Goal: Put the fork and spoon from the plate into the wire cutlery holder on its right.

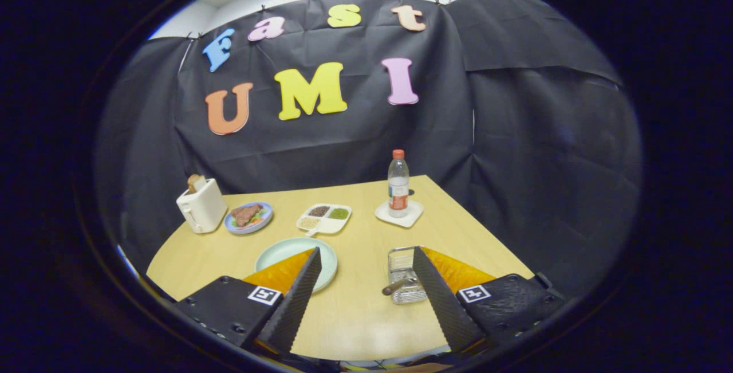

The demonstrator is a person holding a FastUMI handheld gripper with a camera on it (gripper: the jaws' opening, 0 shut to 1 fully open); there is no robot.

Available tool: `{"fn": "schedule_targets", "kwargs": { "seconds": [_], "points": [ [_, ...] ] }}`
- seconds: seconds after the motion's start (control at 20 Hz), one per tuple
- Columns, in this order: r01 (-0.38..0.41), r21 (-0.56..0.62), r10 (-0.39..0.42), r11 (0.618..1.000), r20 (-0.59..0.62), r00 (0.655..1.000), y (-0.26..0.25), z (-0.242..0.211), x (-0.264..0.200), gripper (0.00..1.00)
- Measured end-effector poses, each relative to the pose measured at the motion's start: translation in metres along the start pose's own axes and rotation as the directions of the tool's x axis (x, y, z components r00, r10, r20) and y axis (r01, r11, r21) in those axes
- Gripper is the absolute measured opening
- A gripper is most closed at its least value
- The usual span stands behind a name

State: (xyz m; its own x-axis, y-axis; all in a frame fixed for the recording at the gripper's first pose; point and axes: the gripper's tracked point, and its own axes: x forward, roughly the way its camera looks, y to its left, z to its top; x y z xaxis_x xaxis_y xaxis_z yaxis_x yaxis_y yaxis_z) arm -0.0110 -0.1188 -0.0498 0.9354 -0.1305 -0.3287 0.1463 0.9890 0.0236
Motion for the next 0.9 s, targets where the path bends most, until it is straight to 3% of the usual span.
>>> {"fn": "schedule_targets", "kwargs": {
  "seconds": [0.6,0.9],
  "points": [
    [-0.039,-0.077,0.057,0.996,0.253,0.966,0.072,0.037,-0.053,0.96],
    [-0.033,-0.129,0.068,0.991,0.273,0.96,0.093,0.03,-0.06,0.96]
  ]
}}
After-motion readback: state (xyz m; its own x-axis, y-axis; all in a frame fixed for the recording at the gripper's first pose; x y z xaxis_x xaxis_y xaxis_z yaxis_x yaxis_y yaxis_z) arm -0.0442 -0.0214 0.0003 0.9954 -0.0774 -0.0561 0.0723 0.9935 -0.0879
